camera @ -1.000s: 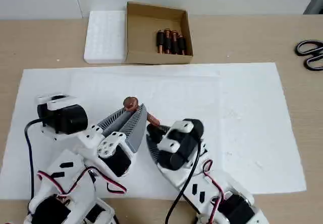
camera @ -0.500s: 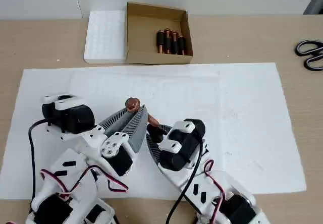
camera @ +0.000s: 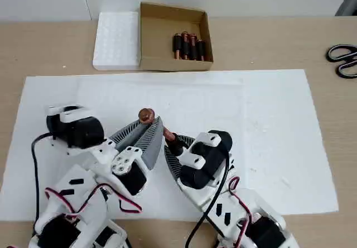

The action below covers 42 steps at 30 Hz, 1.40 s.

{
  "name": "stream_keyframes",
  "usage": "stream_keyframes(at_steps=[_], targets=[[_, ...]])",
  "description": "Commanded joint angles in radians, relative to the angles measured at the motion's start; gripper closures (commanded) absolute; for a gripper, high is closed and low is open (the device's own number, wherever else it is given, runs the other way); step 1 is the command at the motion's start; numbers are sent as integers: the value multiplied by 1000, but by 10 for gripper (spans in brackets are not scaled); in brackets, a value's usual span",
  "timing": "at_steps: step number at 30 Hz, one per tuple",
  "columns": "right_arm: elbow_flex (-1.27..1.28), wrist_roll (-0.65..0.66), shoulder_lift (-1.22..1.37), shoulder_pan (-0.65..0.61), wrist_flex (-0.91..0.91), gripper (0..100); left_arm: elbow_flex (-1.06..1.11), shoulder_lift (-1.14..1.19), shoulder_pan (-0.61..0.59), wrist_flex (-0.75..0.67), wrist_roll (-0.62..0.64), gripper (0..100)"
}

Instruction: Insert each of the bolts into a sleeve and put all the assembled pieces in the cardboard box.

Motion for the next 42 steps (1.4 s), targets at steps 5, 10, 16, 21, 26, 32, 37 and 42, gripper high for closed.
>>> stream_keyframes(at_steps=[5, 10, 16, 21, 26, 32, 37, 42], targets=[[-64, 3, -10, 7, -2, 995, -2, -2, 2, -29, -9, 994], [-64, 37, -10, 2, -7, 995, 42, -2, 6, -29, -9, 994], [-64, 58, -10, 2, -41, 995, 114, -2, 63, -32, -9, 994], [-64, 58, -10, 2, -41, 995, 173, -3, 72, -29, -8, 994], [-64, 58, -10, 2, -42, 995, 246, -8, 115, -29, -8, 994], [-64, 58, -10, 2, -42, 995, 283, -8, 155, -32, -8, 994], [-64, 58, -10, 2, -42, 995, 283, -9, 155, -34, -9, 992], [-63, 58, -10, 2, -42, 995, 283, -9, 153, -34, -9, 895]])
